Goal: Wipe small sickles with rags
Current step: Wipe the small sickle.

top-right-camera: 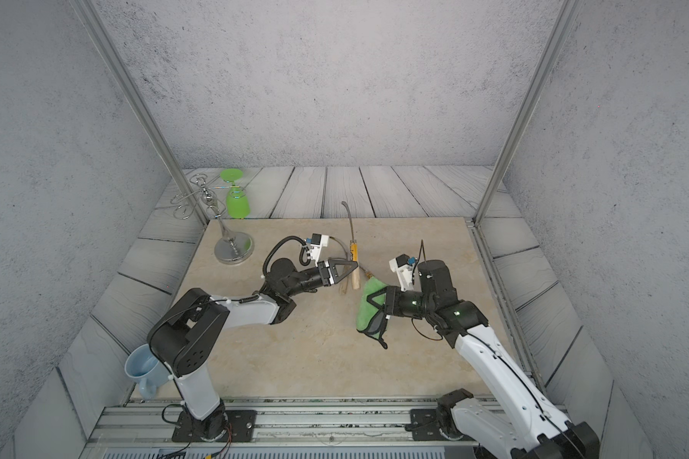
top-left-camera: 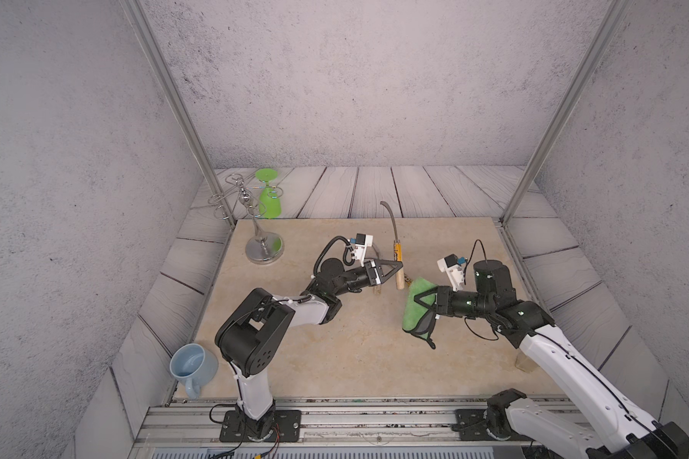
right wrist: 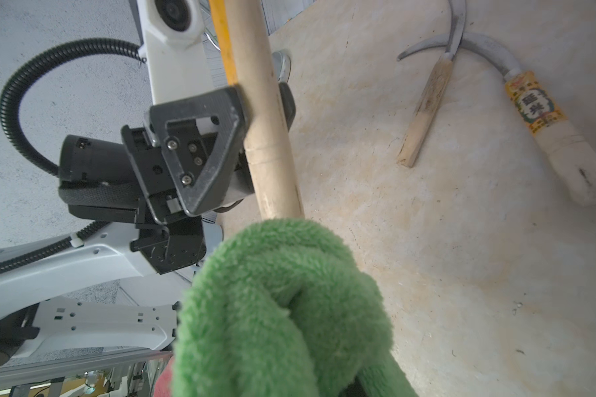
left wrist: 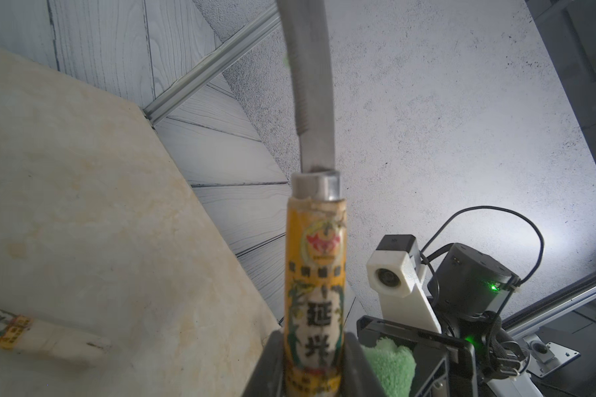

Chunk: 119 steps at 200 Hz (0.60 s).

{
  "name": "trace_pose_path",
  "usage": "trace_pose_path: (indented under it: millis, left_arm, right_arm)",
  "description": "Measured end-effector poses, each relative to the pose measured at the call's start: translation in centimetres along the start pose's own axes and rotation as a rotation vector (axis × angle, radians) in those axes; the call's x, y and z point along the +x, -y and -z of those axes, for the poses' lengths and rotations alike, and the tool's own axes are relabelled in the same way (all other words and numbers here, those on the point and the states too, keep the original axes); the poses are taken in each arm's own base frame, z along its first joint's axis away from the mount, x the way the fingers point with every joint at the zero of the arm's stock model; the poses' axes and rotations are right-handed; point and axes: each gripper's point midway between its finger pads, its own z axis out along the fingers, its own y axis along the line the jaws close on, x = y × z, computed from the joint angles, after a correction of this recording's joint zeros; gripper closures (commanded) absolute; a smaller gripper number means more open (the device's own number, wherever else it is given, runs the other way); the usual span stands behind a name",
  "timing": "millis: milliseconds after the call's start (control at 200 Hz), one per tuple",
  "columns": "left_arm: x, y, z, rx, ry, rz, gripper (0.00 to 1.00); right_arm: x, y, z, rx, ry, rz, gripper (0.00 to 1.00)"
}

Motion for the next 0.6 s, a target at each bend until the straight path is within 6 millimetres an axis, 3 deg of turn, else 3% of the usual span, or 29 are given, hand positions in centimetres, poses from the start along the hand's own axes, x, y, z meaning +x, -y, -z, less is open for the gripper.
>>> trace_pose_path:
  millis: [105,235,410,510,595]
  left_arm:
    - [0.6,0.7,0.9,-0.01,-0.009,-0.003,1.0]
    - [1.7,2.0,2.0,-0.006,-0.032,-0.01,1.0]
    - [4.3,3.5,2.2,0.012,-0.079,-0.014,1.0]
    - [6.0,3.8,1.8,0.02,-0.114,-0.007,1.0]
    - [6.6,3.8,1.6,0.02,-0.127,-0.003,1.0]
  right_arm:
    - [-1.7,0.8,0.6,0.07,0.02,-0.003,0.7]
    - [-5.3,1.3,0.6,0.124,0.06,0.008,0.7]
    - [-9.9,0.1,-0.6,0.084,0.087,0.031,0.7]
    - [-11.1,-0.9,-1.7,0.02,0.083,0.042,0.7]
    - [-11.1,-1.7,-2.1,-0.023,0.067,0.051,0.69]
